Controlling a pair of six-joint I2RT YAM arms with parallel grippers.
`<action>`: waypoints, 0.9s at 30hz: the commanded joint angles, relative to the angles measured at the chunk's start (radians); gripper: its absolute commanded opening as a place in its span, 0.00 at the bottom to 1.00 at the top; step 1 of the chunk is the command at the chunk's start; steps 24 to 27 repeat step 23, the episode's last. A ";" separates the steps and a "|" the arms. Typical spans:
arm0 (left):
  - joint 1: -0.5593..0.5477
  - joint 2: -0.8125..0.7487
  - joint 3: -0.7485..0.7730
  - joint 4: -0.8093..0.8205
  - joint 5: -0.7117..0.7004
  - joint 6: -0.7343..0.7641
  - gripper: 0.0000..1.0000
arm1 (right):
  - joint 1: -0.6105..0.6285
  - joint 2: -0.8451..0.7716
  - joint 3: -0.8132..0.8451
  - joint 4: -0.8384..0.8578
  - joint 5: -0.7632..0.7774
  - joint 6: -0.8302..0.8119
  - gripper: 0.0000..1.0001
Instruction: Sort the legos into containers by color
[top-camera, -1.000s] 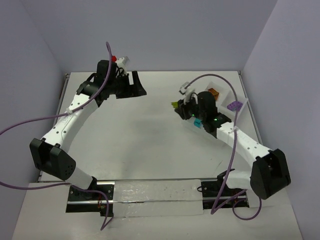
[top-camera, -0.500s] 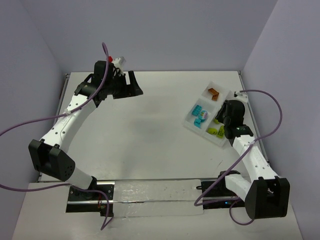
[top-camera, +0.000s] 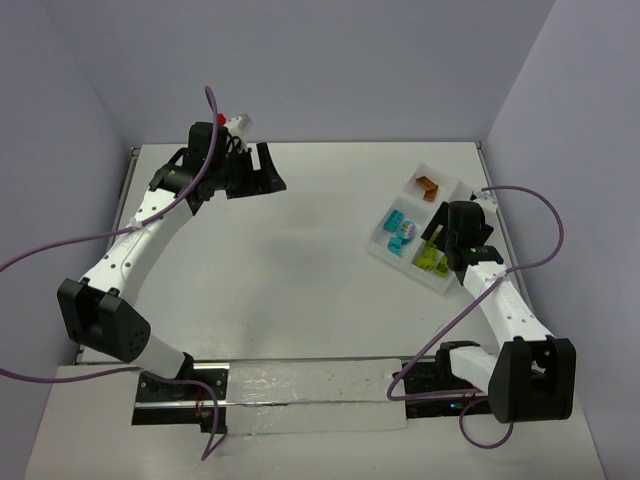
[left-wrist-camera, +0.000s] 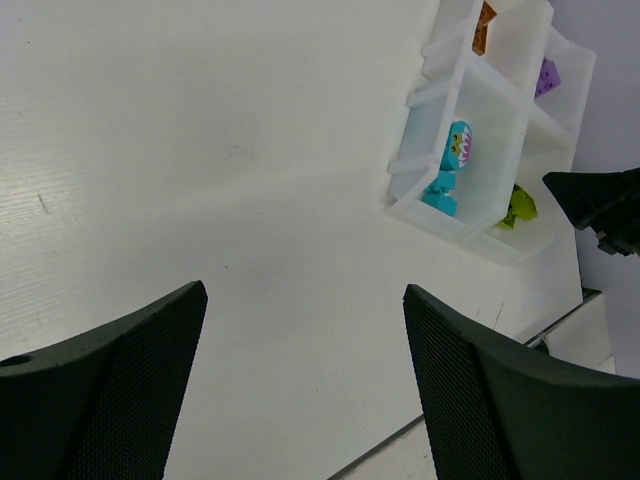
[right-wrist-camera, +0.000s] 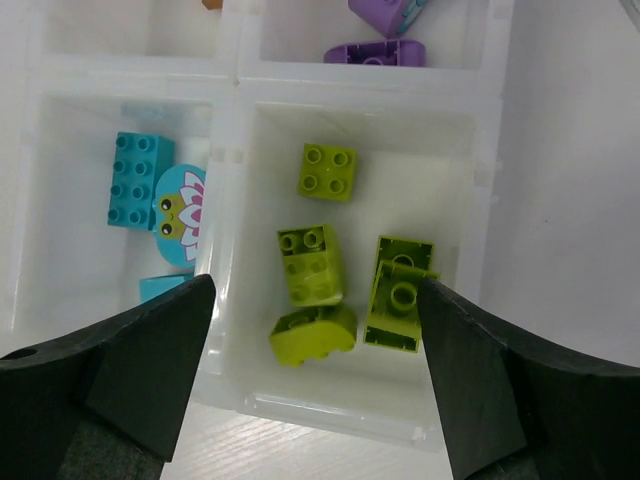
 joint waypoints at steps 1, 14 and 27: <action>0.003 -0.027 0.003 0.010 -0.016 0.008 0.86 | -0.003 -0.027 0.092 -0.020 0.033 -0.011 0.91; 0.016 -0.114 0.067 0.013 -0.291 -0.009 0.87 | 0.258 0.116 0.659 -0.229 0.111 -0.225 1.00; 0.037 -0.149 0.177 -0.101 -0.473 0.059 0.87 | 0.400 0.254 0.784 -0.222 0.047 -0.205 1.00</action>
